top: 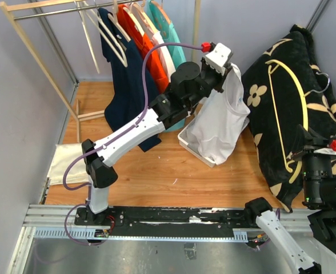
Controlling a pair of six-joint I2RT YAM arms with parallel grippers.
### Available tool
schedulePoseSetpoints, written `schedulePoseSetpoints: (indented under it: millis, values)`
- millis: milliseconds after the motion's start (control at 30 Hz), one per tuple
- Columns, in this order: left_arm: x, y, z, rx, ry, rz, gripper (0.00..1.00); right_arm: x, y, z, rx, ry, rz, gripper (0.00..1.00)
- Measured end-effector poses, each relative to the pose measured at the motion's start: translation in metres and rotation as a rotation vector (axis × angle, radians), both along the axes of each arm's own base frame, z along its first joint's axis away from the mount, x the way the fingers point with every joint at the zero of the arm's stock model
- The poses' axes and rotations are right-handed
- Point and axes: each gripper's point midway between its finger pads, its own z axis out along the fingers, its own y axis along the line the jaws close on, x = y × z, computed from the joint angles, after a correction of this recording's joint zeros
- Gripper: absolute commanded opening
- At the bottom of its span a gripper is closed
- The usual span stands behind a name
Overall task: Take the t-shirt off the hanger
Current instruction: Place the T-shirt in the bin.
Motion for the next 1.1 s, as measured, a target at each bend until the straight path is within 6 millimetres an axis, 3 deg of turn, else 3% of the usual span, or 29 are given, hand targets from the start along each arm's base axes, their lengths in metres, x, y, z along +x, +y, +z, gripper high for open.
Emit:
schedulePoseSetpoints:
  millis: [100,367,767,933,1100]
  values:
    - [0.003,-0.003,-0.025,0.032,0.031,0.003,0.01,0.001,0.0,-0.001,-0.001,0.003,0.0,0.01]
    - [-0.008,0.0,-0.127,0.145,0.198,-0.025,0.01,0.006,0.002,-0.012,-0.01,0.027,0.0,0.01]
    - [-0.043,0.002,-0.215,0.12,0.385,-0.084,0.01,0.014,0.006,-0.025,-0.022,0.058,0.006,0.01]
    - [-0.031,0.009,-0.256,0.142,0.465,0.023,0.01,0.017,0.01,-0.029,-0.028,0.068,0.018,0.01]
    - [-0.013,0.03,-0.286,0.19,0.506,0.19,0.0,0.019,0.012,-0.031,-0.03,0.07,0.028,0.01]
